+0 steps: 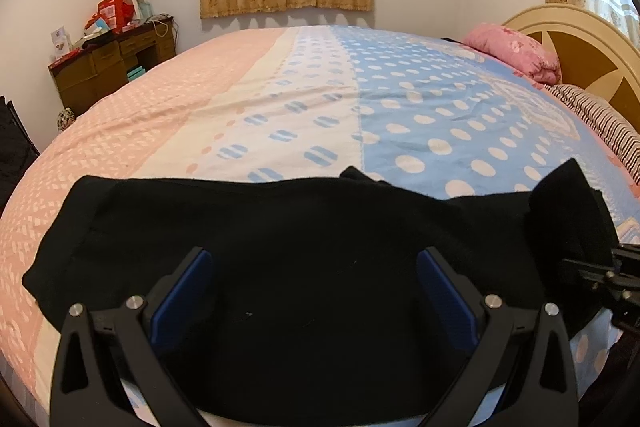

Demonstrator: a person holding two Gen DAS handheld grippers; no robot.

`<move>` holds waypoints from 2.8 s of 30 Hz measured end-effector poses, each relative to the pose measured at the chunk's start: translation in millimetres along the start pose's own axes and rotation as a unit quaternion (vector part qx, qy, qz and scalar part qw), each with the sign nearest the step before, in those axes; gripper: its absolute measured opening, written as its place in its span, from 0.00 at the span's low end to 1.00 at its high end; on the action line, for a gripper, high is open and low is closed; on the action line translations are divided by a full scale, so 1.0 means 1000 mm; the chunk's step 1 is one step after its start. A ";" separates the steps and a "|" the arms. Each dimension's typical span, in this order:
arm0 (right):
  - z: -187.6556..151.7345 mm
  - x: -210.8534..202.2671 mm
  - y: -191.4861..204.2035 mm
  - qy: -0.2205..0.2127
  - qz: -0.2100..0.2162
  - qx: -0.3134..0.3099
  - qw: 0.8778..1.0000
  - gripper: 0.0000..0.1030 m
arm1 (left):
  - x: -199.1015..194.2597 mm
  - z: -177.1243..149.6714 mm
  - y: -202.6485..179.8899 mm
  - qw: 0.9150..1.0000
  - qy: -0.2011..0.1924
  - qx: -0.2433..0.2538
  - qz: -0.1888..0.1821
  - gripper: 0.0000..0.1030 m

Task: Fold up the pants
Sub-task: 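Grasp the folded pants' edge with the right gripper and lift it, then fold the lifted edge over the bundle and open the right gripper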

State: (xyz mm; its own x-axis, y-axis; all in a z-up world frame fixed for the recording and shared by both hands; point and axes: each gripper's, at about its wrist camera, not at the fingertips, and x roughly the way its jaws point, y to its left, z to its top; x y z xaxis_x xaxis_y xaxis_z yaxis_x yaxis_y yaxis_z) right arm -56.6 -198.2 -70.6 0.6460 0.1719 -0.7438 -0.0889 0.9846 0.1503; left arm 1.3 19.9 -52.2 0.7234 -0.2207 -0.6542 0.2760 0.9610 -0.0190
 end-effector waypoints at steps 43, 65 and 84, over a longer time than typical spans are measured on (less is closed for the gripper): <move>0.007 0.004 0.008 -0.120 0.062 0.039 0.990 0.14 | -0.007 0.003 -0.008 1.000 -0.001 0.023 -0.016 1.00; 0.001 -0.060 -0.103 -0.135 -0.117 0.095 0.979 0.13 | -0.007 0.010 -0.075 0.995 -0.008 0.071 -0.064 1.00; -0.024 -0.055 -0.115 -0.157 -0.082 0.158 0.971 0.14 | 0.006 -0.004 -0.081 0.996 0.044 0.076 -0.024 1.00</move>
State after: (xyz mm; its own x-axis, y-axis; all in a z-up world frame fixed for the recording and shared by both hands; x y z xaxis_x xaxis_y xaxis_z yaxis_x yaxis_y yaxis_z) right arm -99.8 -319.8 -62.6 0.8355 -0.0523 -0.5470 0.2392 0.9308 0.2764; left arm -18.8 -58.4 -57.4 0.6509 -0.2441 -0.7188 0.4058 0.9121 0.0578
